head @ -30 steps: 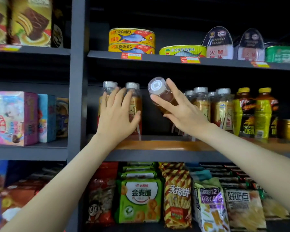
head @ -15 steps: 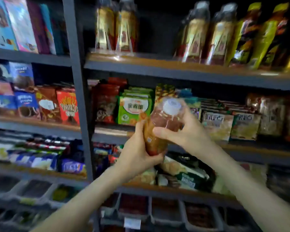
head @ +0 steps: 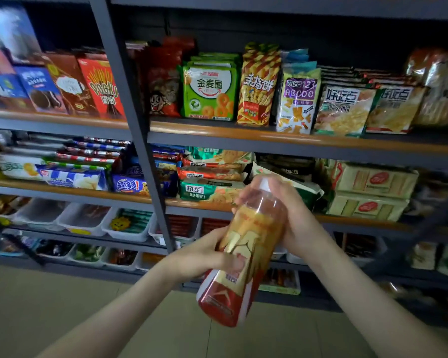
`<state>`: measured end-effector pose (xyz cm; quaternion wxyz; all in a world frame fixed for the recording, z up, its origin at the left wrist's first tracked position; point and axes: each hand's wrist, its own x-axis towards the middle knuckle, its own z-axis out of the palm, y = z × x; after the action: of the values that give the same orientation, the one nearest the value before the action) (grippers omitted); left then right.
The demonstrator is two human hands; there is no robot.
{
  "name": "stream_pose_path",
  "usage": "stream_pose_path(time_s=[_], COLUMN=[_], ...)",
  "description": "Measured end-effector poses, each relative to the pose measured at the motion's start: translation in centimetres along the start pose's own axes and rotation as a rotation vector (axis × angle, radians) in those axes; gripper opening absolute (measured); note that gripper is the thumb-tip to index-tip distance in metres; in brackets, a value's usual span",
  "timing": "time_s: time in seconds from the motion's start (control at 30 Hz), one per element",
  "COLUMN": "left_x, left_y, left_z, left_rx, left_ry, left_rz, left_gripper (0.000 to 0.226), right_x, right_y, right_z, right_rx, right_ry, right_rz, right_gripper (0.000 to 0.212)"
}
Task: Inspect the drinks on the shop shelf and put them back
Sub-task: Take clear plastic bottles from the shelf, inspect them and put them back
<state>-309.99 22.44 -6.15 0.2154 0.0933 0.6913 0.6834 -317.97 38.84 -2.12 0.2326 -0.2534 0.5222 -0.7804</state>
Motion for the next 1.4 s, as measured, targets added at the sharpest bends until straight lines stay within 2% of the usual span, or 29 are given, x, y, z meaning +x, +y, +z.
stream_pose_path(time_s=[0.07,0.13,0.23,0.3,0.33,0.43,0.5,0.6,0.67,0.73,0.8,0.87,0.93,1.0,1.07,1.1,1.13,1.2,1.23,1.3,1.4], left_x=[-0.1,-0.2,-0.3,-0.4,-0.4,-0.4,-0.4,-0.4,-0.7,-1.3,-1.6,-1.9,-1.6,-1.1,-0.7,-0.5,-0.4,-0.1,0.0,0.1,-0.2], left_y=[-0.3,-0.2,0.4,0.9,1.1,1.5,1.5,1.3,1.2,1.1,0.9,0.7,0.2,-0.1,0.0,0.3,0.5,1.0,1.0,1.0,0.9], left_z=[0.2,0.2,-0.1,-0.4,-0.6,-1.3,-1.8,-2.3,-2.5,-2.8,-3.4,-4.1,-4.4,-4.0,-3.4,-3.1,-2.9,-2.6,-2.4,-2.1,-2.0], left_rx=[-0.101,-0.160,-0.138,-0.156,-0.170,-0.232,-0.284,-0.320,-0.322,-0.275,-0.197,-0.178,-0.334,-0.587,-0.799,-0.810,-0.766,-0.650,-0.605,-0.569,-0.553], left_ry=[0.062,0.148,0.267,0.351,0.391,0.474,0.513,0.491,0.469,0.440,0.425,0.436,0.325,0.203,0.189,0.225,0.286,0.397,0.442,0.494,0.526], left_rz=[-0.028,-0.048,-0.045,-0.051,-0.058,-0.103,-0.139,-0.188,-0.217,-0.214,-0.162,-0.089,-0.034,0.080,0.183,0.210,0.213,0.182,0.178,0.151,0.081], left_gripper=[0.068,0.069,0.067,0.052,0.043,0.040,0.045,0.045,0.044,0.045,0.044,0.061,0.087,0.091,0.086,0.084,0.080,0.057,0.046,0.034,0.029], right_x=[0.3,0.4,0.0,-0.3,-0.4,-1.0,-1.3,-1.5,-1.6,-1.8,-1.7,-1.6,-1.6,-1.4,-1.1,-0.9,-0.6,-0.2,-0.1,-0.1,-0.4], right_y=[0.2,0.4,1.2,2.3,2.6,3.1,3.6,4.2,4.1,3.9,3.7,3.9,4.2,4.3,4.2,3.8,3.4,2.8,2.7,3.1,4.4], right_z=[0.8,1.7,2.7,3.1,3.4,4.1,4.2,4.3,4.5,4.6,4.1,3.5,3.5,3.8,3.6,3.5,3.4,3.7,3.9,4.4,4.8], right_rx=[-0.129,-0.389,-0.753,-0.909,-0.908,-0.661,-0.607,-0.689,-0.604,-0.395,-0.065,0.349,0.643,0.720,0.585,0.437,0.229,-0.281,-0.500,-0.765,-0.906], right_ry=[0.182,0.246,0.155,0.050,0.016,-0.038,-0.097,-0.131,-0.106,-0.035,0.073,0.092,0.025,-0.066,-0.130,-0.134,-0.113,-0.056,-0.043,-0.015,0.001], right_rz=[0.073,0.069,-0.001,-0.027,-0.003,0.170,0.236,0.297,0.312,0.323,0.341,0.384,0.411,0.440,0.454,0.450,0.436,0.401,0.374,0.307,0.247], right_gripper=[0.047,0.032,0.046,0.048,0.046,0.049,0.070,0.106,0.104,0.093,0.077,0.075,0.080,0.082,0.076,0.070,0.064,0.057,0.062,0.080,0.088])
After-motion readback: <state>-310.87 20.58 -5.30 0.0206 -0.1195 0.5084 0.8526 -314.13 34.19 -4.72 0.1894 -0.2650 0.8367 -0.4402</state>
